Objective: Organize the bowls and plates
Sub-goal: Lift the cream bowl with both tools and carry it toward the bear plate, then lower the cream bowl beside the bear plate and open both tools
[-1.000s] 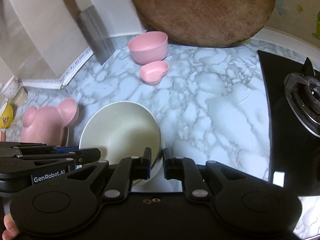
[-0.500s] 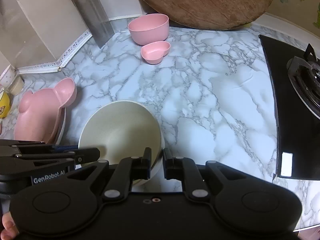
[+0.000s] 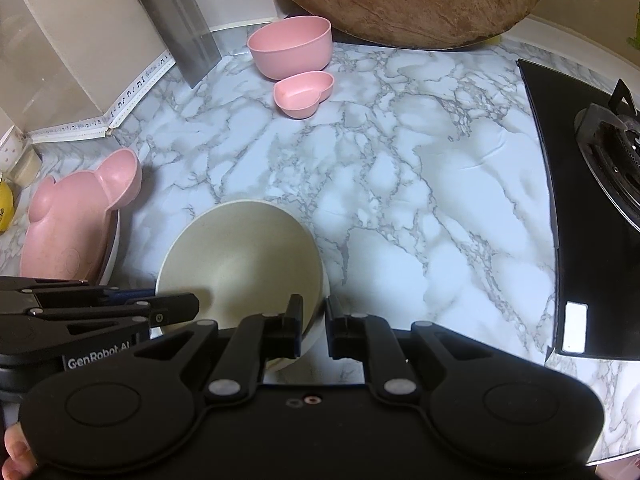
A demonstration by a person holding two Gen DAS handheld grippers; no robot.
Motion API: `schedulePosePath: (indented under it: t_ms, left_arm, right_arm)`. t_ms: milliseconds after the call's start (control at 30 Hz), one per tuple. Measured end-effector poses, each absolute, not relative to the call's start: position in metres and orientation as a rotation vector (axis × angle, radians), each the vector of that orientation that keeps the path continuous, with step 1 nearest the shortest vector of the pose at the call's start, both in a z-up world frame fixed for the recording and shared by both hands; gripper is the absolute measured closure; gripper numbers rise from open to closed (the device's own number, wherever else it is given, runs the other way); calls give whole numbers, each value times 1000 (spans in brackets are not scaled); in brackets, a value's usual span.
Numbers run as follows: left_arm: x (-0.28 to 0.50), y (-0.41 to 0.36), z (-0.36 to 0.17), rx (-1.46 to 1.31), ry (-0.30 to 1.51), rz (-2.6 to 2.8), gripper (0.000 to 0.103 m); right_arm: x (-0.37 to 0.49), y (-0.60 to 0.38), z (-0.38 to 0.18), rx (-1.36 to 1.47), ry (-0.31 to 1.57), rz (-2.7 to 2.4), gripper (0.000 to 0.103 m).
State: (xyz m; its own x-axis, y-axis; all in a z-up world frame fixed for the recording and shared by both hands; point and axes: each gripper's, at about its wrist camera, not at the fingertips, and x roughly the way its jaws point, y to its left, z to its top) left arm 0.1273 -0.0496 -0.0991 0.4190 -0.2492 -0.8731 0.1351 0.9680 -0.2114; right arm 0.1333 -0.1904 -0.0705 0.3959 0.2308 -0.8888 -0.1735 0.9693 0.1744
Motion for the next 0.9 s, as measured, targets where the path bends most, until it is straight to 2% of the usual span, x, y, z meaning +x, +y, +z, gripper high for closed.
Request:
schedulePosePath:
  t_ms: [567, 700, 900]
  left_arm:
    - [126, -40, -89, -110, 1082, -246, 88]
    - [124, -36, -78, -103, 1050, -246, 88]
    - [126, -28, -54, -100, 991, -246, 88]
  right_arm:
    - [137, -194, -55, 70, 1106, 276, 78]
    - [139, -195, -43, 69, 1082, 285, 77]
    - [144, -197, -20, 64, 1027, 299, 69]
